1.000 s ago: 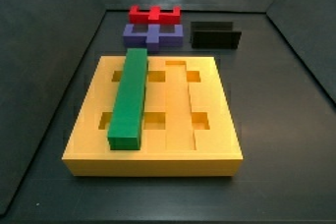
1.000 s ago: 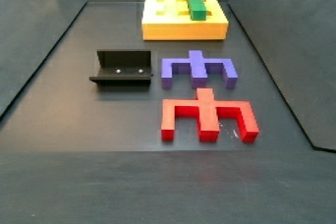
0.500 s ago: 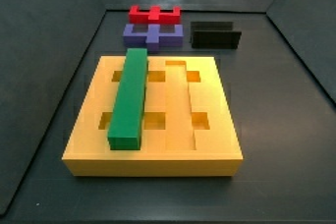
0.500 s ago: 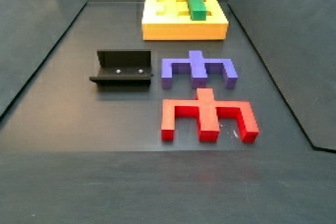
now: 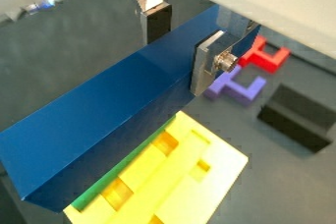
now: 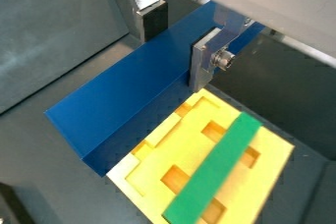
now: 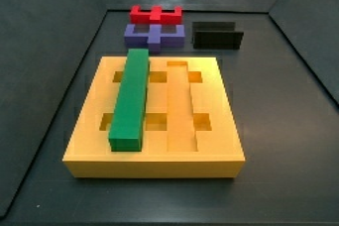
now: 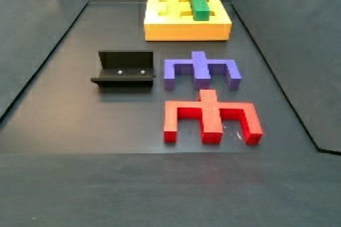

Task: Pick up the blue object. Move up. Move to above the board. Insert the blue object.
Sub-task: Insert the blue object.

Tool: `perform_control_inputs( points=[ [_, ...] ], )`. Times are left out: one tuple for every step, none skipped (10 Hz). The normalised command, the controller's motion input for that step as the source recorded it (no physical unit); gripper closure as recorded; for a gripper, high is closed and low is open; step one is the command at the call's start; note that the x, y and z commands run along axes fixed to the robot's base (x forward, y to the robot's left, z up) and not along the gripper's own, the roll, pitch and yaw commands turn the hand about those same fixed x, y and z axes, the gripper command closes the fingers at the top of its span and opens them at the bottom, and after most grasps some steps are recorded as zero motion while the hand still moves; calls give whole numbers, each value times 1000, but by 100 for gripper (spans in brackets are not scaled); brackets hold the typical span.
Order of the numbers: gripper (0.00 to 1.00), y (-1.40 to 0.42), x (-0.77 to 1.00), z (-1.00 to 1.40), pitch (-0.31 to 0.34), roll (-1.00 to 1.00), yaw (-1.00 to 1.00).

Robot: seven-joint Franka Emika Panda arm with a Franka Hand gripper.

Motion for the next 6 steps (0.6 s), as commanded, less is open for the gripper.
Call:
perform_control_inputs(
  points=[
    [100,-91,654,-886,76,146,0],
    [100,-131,580,-811,66,187,69],
    [100,-140,597,-834,46,190,97],
    [100,-117,583,-951,7,136,114],
    [100,-131,449,-940,0,149,111],
    [100,-183,260,-977,0,159,103]
  ],
)
